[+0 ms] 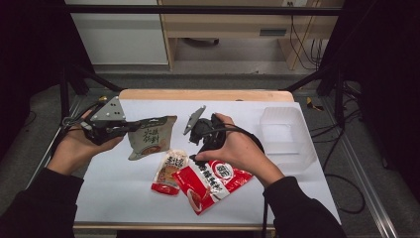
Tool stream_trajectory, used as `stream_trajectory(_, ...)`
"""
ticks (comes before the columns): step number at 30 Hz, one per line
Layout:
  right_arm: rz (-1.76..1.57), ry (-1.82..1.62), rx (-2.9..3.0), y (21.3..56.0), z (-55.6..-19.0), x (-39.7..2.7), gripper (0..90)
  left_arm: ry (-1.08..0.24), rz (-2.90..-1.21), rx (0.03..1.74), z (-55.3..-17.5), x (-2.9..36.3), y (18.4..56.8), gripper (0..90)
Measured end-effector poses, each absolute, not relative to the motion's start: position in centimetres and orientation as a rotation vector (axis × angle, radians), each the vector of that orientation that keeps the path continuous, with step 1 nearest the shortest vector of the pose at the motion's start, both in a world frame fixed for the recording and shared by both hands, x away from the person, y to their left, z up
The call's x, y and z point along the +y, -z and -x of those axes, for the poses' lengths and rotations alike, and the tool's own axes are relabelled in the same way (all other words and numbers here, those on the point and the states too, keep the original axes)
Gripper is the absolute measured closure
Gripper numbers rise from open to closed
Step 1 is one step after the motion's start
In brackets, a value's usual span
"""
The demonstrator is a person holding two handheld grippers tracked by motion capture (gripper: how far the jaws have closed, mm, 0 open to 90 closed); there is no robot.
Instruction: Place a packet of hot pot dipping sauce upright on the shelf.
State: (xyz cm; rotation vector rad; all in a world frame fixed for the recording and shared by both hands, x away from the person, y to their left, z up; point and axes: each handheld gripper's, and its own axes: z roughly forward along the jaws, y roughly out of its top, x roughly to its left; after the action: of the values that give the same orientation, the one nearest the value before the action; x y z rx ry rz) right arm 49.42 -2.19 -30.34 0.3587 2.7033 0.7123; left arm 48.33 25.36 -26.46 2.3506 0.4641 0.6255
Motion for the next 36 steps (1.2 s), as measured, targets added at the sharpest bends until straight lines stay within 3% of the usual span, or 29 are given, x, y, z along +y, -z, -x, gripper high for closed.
stream_trajectory(17, -0.312, -0.675, 2.736, 29.9, -52.1, -1.6, 13.6, -0.56, -2.394, 0.357, -49.2, 21.6, 26.4, 90.0)
stream_trajectory(36, -0.226, -0.721, 2.71, 29.1, -53.7, -2.1, 41.1, -0.518, -2.433, 0.29, -50.2, 18.3, 27.1, 90.0)
